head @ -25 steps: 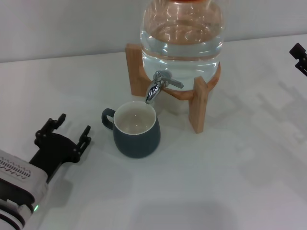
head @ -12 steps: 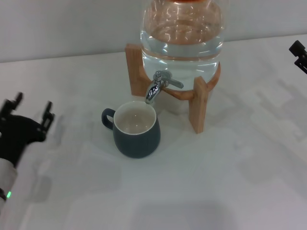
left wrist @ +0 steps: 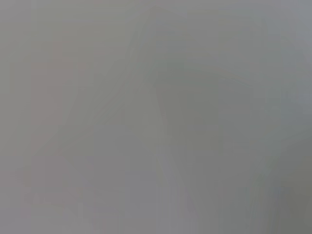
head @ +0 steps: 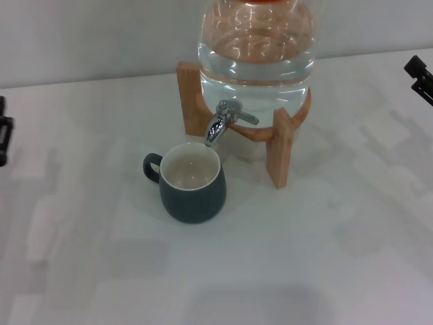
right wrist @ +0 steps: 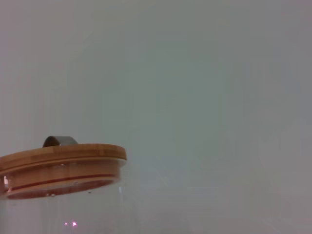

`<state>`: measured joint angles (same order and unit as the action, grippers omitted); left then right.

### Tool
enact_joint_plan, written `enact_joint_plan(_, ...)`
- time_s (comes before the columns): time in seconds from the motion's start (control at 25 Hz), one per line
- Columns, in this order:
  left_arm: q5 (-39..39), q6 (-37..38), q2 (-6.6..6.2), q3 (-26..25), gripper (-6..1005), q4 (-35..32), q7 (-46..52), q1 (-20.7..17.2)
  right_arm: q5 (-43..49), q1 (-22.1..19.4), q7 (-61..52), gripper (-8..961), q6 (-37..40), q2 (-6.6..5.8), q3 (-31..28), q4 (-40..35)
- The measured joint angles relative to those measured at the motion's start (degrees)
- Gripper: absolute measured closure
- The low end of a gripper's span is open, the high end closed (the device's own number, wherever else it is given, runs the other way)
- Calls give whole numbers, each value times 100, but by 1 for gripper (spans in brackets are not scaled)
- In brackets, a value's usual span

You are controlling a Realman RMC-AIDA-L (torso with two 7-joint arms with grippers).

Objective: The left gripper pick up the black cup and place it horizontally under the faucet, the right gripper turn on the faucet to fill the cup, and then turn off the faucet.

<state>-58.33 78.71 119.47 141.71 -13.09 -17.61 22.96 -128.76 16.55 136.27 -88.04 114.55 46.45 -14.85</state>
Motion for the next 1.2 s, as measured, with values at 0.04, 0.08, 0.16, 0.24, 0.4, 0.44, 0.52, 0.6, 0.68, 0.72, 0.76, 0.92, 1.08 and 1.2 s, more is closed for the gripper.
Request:
enact_joint_plan(0.04, -85, 71, -4, -1, 335, 4, -1, -13, 0, 2, 4, 110, -12, 2, 11, 1)
enact_joint_plan(0.08, -159, 123, -6, -2, 335, 11, -3, -25, 0, 4, 8, 110, -32, 5, 25, 5)
enact_joint_plan(0.16, -377, 238, -8, -4, 335, 75, -14, -46, 0, 8, 15, 109, -115, 6, 74, 32)
enact_joint_plan(0.24, -616, 322, -9, -5, 335, 167, -18, -54, 0, 3, 25, 109, -210, 9, 162, 51)
enact_joint_plan(0.4, -954, 381, -19, -8, 335, 404, -20, -62, 0, -23, 36, 109, -355, 13, 508, 54)
enact_joint_plan(0.44, -983, 367, -23, -9, 335, 468, -21, -55, 0, -21, 37, 109, -380, 14, 617, 55)
enact_joint_plan(0.52, -1039, 333, -22, -11, 334, 630, -25, -33, 0, -5, 42, 108, -426, 18, 860, 56)
enact_joint_plan(0.6, -1072, 301, -17, -11, 330, 702, -27, -31, 0, 18, 46, 107, -454, 26, 1101, 47)
enact_joint_plan(0.68, -1077, 238, -19, 0, 321, 717, -11, -49, 1, 51, 40, 106, -470, 39, 1323, 35)
enact_joint_plan(0.72, -1073, 211, -21, 9, 317, 718, -1, -59, 0, 72, 31, 105, -474, 45, 1402, 42)
enact_joint_plan(0.76, -1063, 177, -23, 24, 312, 719, 10, -72, 0, 91, 24, 105, -474, 50, 1477, 53)
enact_joint_plan(0.92, -1053, 124, -14, 51, 278, 710, 23, -121, -31, 170, 2, 103, -474, 66, 1794, 65)
enact_joint_plan(1.08, -1040, 78, -7, 70, 222, 680, 41, -141, -35, 217, -11, 100, -480, 79, 1963, 63)
enact_joint_plan(1.2, -1029, 21, -2, 77, 179, 672, 43, -146, -55, 330, -36, 100, -481, 90, 2202, 57)
